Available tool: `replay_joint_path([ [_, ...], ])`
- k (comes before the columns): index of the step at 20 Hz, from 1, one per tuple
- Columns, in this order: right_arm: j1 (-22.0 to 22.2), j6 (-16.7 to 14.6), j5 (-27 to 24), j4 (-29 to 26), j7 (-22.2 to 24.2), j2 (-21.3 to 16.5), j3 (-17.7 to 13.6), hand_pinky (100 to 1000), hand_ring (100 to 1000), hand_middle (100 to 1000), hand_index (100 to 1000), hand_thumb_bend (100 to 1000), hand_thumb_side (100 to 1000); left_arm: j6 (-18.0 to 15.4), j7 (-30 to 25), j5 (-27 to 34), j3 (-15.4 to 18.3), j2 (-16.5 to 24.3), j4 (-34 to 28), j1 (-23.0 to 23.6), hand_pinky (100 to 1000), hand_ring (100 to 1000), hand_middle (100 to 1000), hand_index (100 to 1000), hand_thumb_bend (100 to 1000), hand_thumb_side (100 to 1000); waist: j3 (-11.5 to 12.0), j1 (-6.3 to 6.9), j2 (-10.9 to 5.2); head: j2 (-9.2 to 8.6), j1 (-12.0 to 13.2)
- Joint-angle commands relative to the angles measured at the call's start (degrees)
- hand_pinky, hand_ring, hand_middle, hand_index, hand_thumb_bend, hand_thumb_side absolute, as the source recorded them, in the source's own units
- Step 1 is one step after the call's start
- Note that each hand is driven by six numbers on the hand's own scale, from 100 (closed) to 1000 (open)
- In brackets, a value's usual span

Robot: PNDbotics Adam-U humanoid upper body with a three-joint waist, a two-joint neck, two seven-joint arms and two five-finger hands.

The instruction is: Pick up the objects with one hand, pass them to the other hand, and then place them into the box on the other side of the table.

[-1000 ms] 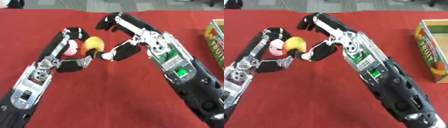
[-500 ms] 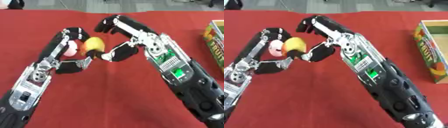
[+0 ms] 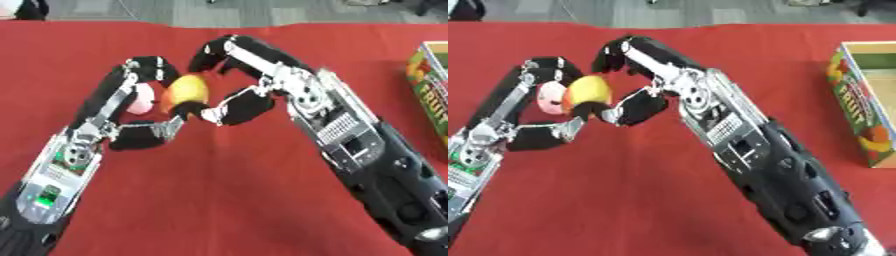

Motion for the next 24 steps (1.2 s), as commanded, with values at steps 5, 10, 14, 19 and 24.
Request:
replay_joint_path([
  [5, -1.12, 0.39, -3.11, -0.24, 0.04, 0.15, -0.57, 758, 763, 556, 607, 316, 100, -0.80, -0.26, 0.82, -0.26, -0.14, -1.30, -0.83, 704, 674, 572, 511, 117, 173, -0.02, -0.35, -3.32, -0.46, -0.20],
  [10, -1.03, 0.29, -6.86, -0.04, 0.20, 0.20, -0.75, 744, 735, 501, 550, 305, 100, -0.55, -0.71, 0.08, -0.07, -0.41, -0.32, -0.90, 704, 674, 572, 513, 121, 173, -0.08, -0.31, -3.39, -0.58, 0.00],
  [14, -0.96, -0.15, -8.89, -0.08, 0.19, 0.27, -0.79, 729, 692, 429, 472, 259, 100, -0.47, -0.61, -0.21, -0.01, -0.68, 0.39, -1.04, 703, 675, 572, 519, 128, 172, -0.18, -0.30, -3.46, -0.64, 0.09],
  [19, -0.86, -0.24, -9.95, -0.10, 0.56, 0.26, -0.76, 719, 664, 388, 429, 335, 100, 0.02, -0.26, -1.09, 0.04, -0.92, 0.88, -0.99, 702, 674, 572, 534, 137, 153, -0.29, -0.26, -3.51, -0.23, -0.20],
  [24, -0.72, -0.37, -10.22, -0.38, 1.54, 0.05, -0.74, 715, 656, 383, 424, 362, 100, 0.63, 0.59, -1.79, 0.09, -0.99, 1.05, -0.78, 703, 676, 577, 584, 236, 161, -0.30, -0.22, -3.53, 0.12, -0.35],
])
